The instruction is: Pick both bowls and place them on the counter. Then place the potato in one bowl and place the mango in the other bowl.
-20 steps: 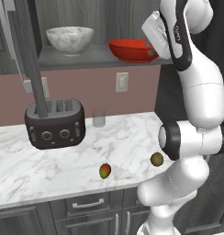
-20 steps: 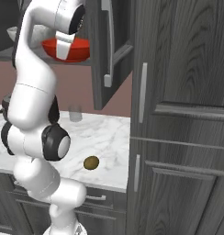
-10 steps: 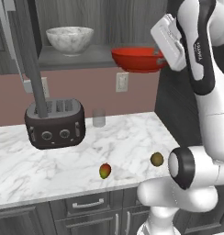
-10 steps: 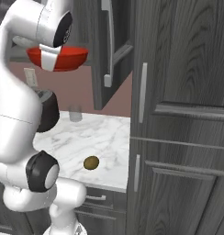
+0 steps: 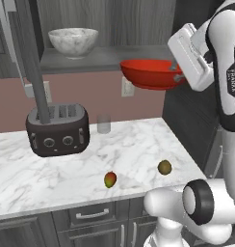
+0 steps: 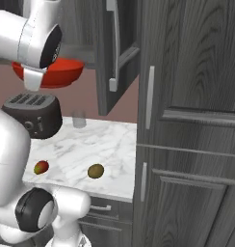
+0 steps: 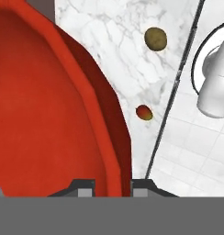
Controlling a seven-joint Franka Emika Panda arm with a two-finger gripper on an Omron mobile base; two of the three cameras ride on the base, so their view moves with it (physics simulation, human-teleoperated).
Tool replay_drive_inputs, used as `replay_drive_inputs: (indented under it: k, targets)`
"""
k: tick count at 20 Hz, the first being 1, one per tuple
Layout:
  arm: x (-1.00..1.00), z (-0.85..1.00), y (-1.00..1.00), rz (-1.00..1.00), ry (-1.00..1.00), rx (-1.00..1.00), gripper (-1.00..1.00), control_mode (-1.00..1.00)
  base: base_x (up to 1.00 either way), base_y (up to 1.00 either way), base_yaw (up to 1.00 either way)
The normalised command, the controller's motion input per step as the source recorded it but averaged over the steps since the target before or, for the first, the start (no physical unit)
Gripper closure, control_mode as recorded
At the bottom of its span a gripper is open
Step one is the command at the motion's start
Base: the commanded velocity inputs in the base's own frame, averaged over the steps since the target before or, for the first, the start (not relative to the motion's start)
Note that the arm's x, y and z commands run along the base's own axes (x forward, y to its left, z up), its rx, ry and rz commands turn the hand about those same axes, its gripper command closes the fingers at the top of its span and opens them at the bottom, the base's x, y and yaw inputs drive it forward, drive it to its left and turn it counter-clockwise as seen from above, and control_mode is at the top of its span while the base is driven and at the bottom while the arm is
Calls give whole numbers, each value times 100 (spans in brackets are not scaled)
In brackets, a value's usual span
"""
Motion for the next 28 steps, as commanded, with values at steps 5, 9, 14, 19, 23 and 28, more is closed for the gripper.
replay_drive_inputs:
  k: [5,9,14,19,23,28]
  targets:
    - [-74,-3,3,0,1,2,100,-100,0,0,0]
    - [-62,-19,5,0,1,1,100,-100,0,0,0]
    - [-60,-29,6,0,0,0,100,-100,0,0,0]
    - [-45,-35,8,0,3,0,100,-100,0,0,0]
    - [0,-59,8,0,11,0,100,-100,0,0,0]
    - [47,-61,10,0,12,-1,100,-100,0,0,0]
